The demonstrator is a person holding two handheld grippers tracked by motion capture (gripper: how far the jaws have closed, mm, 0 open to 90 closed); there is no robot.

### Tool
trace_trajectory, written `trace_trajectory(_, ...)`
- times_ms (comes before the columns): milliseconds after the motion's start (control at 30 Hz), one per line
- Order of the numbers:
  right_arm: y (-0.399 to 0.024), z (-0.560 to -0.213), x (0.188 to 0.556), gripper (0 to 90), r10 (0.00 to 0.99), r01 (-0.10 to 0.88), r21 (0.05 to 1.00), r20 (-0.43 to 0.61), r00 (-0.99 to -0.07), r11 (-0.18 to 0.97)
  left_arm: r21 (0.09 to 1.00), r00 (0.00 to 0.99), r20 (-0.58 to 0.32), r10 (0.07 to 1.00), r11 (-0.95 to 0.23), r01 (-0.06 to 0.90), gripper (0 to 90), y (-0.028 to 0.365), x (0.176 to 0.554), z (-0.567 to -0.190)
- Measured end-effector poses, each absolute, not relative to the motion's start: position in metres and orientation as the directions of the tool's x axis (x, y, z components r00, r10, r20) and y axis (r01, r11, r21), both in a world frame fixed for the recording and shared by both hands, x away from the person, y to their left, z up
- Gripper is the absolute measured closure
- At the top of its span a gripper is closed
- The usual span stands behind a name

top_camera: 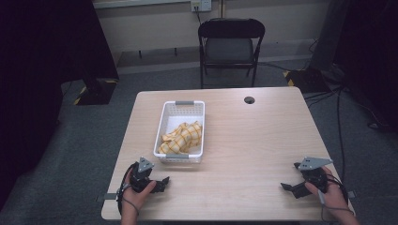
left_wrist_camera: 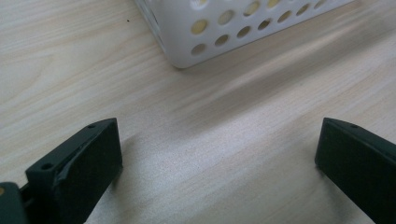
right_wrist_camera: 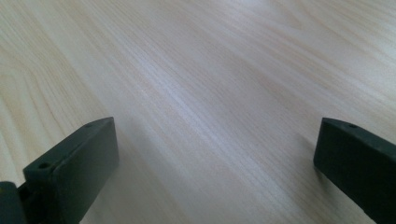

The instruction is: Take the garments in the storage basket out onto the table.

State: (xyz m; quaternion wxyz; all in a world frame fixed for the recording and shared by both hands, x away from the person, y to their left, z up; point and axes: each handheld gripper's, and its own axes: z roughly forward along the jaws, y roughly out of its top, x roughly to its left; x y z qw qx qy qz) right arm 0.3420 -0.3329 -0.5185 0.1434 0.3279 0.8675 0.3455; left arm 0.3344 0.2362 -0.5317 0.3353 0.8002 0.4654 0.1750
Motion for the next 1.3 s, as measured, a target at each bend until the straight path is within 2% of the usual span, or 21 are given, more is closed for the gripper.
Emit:
trace_trajectory(300,-0.333,-0.519,0.342,0.0,0.668,0.469,0.694,-0.023,-0.744,0.546,0.649,0.492,-0.035,0.87,-0.354,0.673,0.2,0.232,0.337,-0.526)
trace_trajectory(733,-0.333,-0.518,0.342,0.0,0.668,0.469,0.694,-0.022,-0.744,0.546,0.641,0.504,-0.13,0.854,-0.315,0.7,3.6,0.238,0.335,-0.508)
trace_trajectory(1300,-0.333,-0.519,0.342,0.0,0.668,0.469,0.694,-0.023,-0.744,0.546,0.658,0.532,-0.085,0.843,-0.353,0.665,4.3,0.235,0.341,-0.477)
